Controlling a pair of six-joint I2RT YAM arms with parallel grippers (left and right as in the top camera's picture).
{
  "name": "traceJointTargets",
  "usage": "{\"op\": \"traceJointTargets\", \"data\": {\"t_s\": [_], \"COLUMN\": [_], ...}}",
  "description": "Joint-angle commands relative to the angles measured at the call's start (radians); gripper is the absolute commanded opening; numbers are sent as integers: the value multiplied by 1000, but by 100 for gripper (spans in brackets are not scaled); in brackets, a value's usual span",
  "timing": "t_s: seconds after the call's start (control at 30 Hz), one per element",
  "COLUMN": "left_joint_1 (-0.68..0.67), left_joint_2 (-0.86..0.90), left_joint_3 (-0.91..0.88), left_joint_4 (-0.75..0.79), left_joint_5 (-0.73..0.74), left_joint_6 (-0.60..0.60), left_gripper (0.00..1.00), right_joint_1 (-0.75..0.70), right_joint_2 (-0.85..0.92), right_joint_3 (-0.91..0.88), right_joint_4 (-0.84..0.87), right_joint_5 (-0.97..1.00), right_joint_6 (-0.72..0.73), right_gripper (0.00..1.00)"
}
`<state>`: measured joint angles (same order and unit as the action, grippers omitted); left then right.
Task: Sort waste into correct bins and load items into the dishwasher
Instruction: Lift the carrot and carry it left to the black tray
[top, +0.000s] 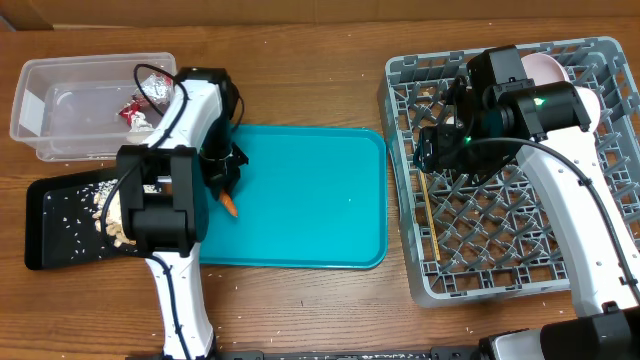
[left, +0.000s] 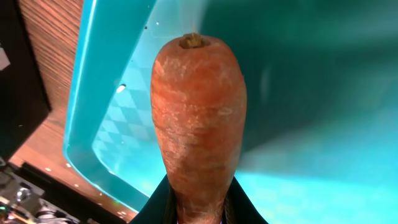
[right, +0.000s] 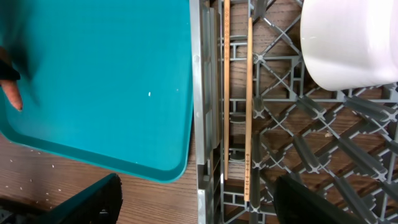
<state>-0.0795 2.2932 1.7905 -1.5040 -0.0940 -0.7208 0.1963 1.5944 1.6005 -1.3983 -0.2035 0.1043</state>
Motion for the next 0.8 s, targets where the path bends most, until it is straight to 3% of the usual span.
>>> {"op": "traceJointTargets", "data": {"t_s": [0.0, 0.43, 0.67, 0.77], "left_joint_1": [-14, 23, 173, 295], "left_joint_2": [-57, -404, -503, -504], "left_joint_3": [10, 10, 10, 1], "left_joint_4": [-11, -116, -115, -81], "left_joint_5": [-47, -140, -151, -143], "left_joint_6": [28, 51, 48, 26], "left_gripper": [4, 4, 4, 4], "right_joint_1": [-1, -1, -2, -2], "right_joint_2": [-8, -8, -8, -8], "right_joint_3": [18, 18, 18, 18], "right_joint_4": [5, -3, -3, -3], "right_joint_5": [20, 26, 28, 28], "right_joint_6": [0, 0, 0, 0], "right_gripper": [80, 80, 81, 81]}}
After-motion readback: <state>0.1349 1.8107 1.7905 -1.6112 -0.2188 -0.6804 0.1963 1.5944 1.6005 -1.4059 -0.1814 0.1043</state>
